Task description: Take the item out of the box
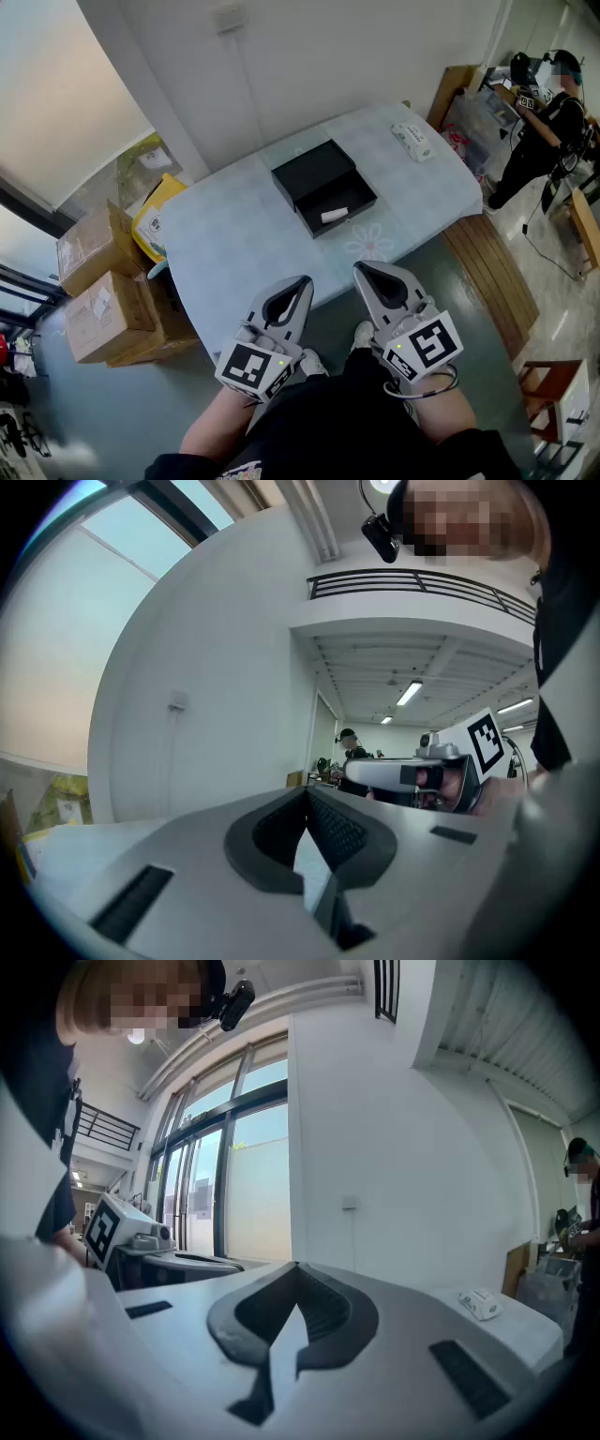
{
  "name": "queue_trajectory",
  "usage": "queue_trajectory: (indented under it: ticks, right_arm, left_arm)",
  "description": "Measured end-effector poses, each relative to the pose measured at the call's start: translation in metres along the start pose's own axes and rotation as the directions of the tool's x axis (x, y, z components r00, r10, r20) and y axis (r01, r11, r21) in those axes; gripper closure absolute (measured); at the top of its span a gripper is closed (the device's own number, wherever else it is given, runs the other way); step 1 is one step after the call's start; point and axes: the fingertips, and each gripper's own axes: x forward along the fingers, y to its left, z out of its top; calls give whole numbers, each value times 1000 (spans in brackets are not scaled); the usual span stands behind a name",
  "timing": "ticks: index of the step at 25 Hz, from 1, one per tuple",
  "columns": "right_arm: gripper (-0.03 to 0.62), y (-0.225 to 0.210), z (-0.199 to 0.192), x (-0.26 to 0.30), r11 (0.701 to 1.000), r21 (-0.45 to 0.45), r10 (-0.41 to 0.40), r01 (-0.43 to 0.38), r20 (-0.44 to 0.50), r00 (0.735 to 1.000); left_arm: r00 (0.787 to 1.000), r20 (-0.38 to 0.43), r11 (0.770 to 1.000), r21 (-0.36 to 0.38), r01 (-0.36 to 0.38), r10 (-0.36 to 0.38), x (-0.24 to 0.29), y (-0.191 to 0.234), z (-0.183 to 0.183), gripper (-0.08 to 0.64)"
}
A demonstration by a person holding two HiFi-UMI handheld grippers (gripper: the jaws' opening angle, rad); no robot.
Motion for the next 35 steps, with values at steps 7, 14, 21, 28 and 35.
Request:
queue_trajectory:
  ticks: [7, 14, 21, 28, 35]
  right_arm:
    - [584, 2, -2, -1, 1000, -4, 2, -2, -6, 1000]
    - [583, 0, -1, 1, 1000, 12, 2, -2, 7, 1000]
    - [583, -1, -1, 8, 1000, 4, 2, -2, 1, 1000]
    - [583, -5, 0, 18, 1000, -11, 4, -4, 1, 1000]
    - [583, -33, -9, 40, 999, -10, 38, -38, -22, 999]
  left_arm:
    - [1000, 2, 1000, -2, -1, 1, -1, -2, -1, 558]
    - [1000, 1, 1000, -3, 1, -1, 0, 0, -3, 558]
    - [1000, 0, 1000, -3, -3, 3, -1, 6, -3, 558]
    - [1000, -4, 1000, 13, -1, 1, -3, 13, -2, 558]
    - [999, -16, 999, 25, -37, 37, 14, 23, -4, 558]
